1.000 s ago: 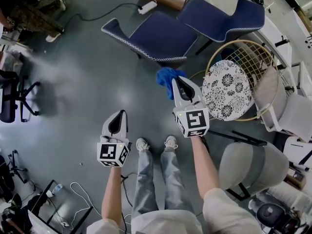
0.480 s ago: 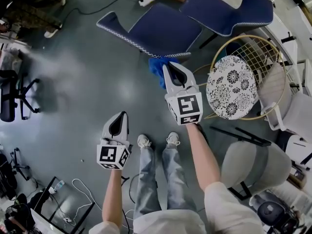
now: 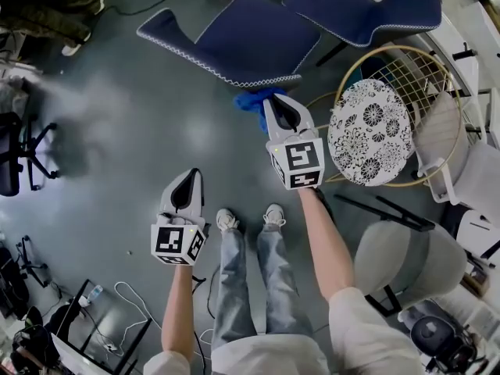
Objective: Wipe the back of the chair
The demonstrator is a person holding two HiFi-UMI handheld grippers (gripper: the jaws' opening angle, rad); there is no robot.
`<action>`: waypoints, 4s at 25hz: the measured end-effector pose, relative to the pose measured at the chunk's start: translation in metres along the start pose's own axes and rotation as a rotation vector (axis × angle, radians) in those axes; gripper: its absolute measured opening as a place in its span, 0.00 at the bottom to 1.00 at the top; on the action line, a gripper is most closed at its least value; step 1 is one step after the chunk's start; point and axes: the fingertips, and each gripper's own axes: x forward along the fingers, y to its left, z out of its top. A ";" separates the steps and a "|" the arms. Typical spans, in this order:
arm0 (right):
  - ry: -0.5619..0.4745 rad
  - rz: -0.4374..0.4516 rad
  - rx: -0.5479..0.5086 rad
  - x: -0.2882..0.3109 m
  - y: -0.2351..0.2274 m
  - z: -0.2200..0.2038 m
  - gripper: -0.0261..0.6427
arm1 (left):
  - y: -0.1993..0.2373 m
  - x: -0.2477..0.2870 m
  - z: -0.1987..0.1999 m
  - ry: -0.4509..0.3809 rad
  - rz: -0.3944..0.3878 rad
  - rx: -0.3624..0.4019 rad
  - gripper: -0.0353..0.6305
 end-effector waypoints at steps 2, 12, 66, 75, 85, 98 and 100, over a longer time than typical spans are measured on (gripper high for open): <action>0.027 -0.006 0.013 0.002 -0.007 -0.014 0.08 | -0.001 0.006 0.001 -0.002 -0.003 0.002 0.05; 0.123 -0.005 0.041 0.032 -0.026 -0.064 0.08 | 0.005 0.033 0.009 -0.015 -0.002 0.003 0.05; -0.081 0.017 -0.126 -0.010 -0.002 0.046 0.08 | -0.032 0.041 -0.002 -0.033 -0.034 0.003 0.05; -0.047 0.024 -0.110 -0.002 -0.014 0.020 0.08 | -0.032 0.053 -0.001 -0.023 -0.038 0.008 0.05; 0.052 0.025 -0.110 0.007 -0.034 -0.027 0.08 | -0.037 0.066 -0.007 -0.011 -0.051 0.003 0.05; 0.233 0.010 -0.025 0.038 -0.056 -0.101 0.08 | -0.031 0.074 -0.008 0.001 -0.051 0.002 0.05; 0.257 0.010 -0.010 0.041 -0.056 -0.110 0.08 | -0.030 0.073 -0.008 0.000 -0.052 0.004 0.05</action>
